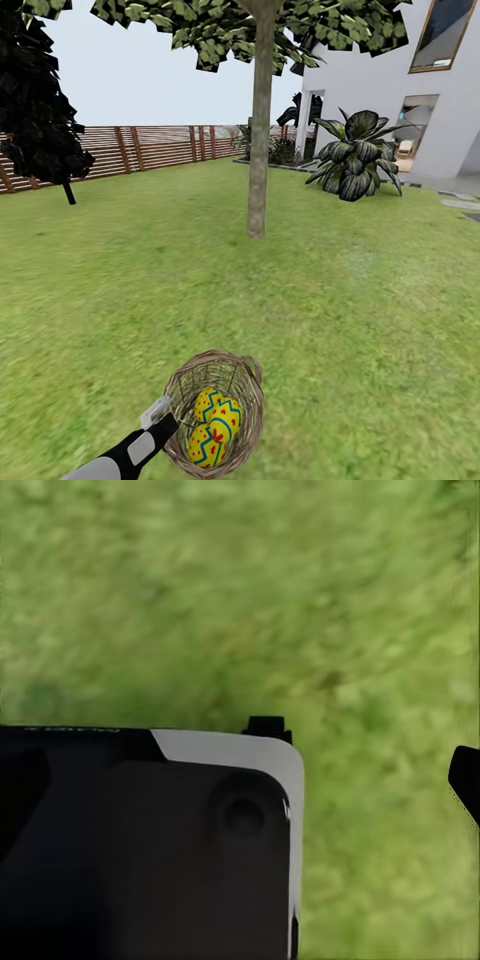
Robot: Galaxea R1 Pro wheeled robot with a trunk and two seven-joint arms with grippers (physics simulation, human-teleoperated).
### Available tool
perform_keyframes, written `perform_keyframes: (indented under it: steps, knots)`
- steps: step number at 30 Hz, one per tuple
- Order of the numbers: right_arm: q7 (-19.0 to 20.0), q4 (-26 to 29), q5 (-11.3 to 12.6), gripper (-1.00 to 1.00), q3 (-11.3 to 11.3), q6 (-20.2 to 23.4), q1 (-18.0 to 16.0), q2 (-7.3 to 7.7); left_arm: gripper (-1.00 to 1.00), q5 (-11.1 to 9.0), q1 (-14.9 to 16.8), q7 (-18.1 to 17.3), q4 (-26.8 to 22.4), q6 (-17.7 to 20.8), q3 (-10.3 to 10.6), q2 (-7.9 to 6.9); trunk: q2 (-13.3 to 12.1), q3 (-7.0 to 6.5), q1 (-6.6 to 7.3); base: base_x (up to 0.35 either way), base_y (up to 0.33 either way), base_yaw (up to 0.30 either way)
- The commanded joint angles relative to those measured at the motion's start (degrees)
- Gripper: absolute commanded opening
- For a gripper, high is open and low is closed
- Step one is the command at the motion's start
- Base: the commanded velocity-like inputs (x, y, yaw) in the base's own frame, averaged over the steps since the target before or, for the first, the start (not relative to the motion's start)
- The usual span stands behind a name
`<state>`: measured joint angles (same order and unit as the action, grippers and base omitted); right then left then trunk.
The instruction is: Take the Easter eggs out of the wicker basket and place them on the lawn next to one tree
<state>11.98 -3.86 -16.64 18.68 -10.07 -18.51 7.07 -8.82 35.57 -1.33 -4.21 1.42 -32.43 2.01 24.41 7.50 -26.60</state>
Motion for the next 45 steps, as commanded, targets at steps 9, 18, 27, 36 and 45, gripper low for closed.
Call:
perform_keyframes:
  steps: [9, 18, 27, 36, 45]
  knots:
    - [0.07, -0.41, -0.41, 1.00, 0.48, -0.44, -0.07, -0.03, -1.00, -0.67, 0.03, -0.17, -0.01, 0.16, -0.18, 0.01, 0.11, 0.11, -0.06, 0.341, 0.000, 0.000]
    - [0.05, -0.19, -0.52, 1.00, 0.48, -0.55, -0.11, 0.12, -1.00, -0.67, 0.03, -0.17, -0.01, 0.16, -0.12, 0.01, 0.11, 0.11, -0.06, 0.341, 0.000, 0.000]
    - [0.34, 15.38, -3.31, 1.00, 0.37, 17.10, -0.37, 0.67, -1.00, -0.67, 0.03, -0.16, -0.01, 0.16, -0.11, 0.01, 0.11, 0.11, -0.06, 0.341, 0.000, 0.000]
    - [0.59, 60.33, -4.70, 1.00, 0.31, 47.44, -0.39, 0.23, -1.00, -0.67, 0.03, -0.24, -0.11, 0.35, -0.26, -0.40, 0.11, 0.11, -0.06, 0.341, 0.000, 0.000]
    - [0.75, 58.52, -4.41, 1.00, -2.00, 47.09, -0.39, -0.38, -1.00, -0.67, 0.03, -0.25, -0.36, 0.55, -0.18, -0.42, 0.11, 0.11, -0.06, 0.341, 0.000, 0.000]
